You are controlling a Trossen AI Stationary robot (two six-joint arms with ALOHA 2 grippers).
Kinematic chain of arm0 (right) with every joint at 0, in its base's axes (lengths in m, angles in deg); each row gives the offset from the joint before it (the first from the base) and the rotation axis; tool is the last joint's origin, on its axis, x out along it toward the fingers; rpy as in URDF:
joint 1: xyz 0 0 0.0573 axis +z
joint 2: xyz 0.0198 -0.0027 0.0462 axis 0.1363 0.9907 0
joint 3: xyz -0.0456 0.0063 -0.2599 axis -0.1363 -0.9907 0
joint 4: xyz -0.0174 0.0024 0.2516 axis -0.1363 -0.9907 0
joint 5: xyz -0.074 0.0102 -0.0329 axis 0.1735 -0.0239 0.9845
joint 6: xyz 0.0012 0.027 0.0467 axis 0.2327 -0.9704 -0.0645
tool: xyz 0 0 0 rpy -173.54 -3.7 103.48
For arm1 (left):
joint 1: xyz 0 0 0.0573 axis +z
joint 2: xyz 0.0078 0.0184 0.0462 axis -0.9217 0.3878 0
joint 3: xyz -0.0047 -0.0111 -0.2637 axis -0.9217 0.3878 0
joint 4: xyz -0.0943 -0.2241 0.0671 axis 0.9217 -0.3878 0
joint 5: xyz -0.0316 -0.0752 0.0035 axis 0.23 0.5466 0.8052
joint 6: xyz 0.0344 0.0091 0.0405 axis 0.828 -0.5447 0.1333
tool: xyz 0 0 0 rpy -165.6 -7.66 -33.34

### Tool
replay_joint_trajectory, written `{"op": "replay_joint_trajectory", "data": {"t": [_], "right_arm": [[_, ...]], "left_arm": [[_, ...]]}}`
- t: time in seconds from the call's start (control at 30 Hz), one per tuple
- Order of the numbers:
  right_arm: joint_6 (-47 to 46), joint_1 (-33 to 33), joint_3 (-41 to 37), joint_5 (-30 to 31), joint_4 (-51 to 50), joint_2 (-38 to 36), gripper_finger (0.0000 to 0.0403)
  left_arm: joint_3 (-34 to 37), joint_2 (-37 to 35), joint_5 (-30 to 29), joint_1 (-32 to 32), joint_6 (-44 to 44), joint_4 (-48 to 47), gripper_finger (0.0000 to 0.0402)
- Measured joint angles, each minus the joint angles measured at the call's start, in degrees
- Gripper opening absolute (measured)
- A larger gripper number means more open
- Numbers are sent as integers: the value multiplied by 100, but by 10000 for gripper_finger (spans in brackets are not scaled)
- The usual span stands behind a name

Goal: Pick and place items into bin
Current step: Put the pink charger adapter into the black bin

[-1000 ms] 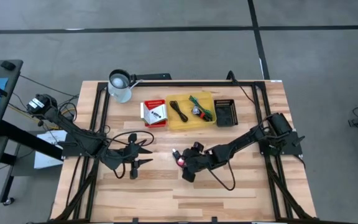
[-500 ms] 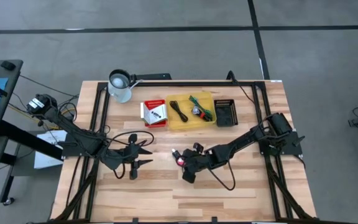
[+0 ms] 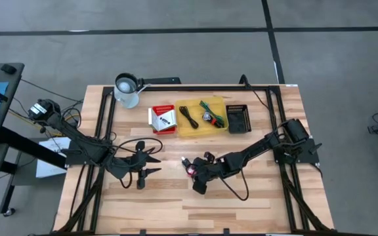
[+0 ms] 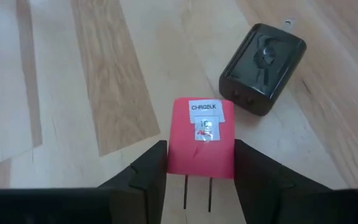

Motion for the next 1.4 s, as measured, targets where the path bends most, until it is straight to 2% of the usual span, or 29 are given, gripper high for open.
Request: {"op": "replay_joint_trajectory", "data": {"t": [0.27, 0.4, 0.67, 0.9, 1.1, 1.4], "right_arm": [[-2, 13, -2, -56, -118, -54, 142], [-24, 13, -13, -48, -500, -209, 142], [-50, 2, -15, 81, -1546, -861, 142], [-127, -135, -13, 345, -2945, -1761, 142], [-213, -579, -13, 552, -4352, -2632, 142], [28, -1822, -9, 794, -5769, -3617, 143]], "left_arm": [[0, 0, -2, 0, 0, -1, 132], [0, 0, -2, 0, 0, -2, 132], [0, 0, 3, 0, -2, -5, 132], [0, 0, 5, 0, -2, -3, 132], [0, 0, 0, -1, -2, 0, 132], [0, 0, -2, 0, -2, 20, 132]]}}
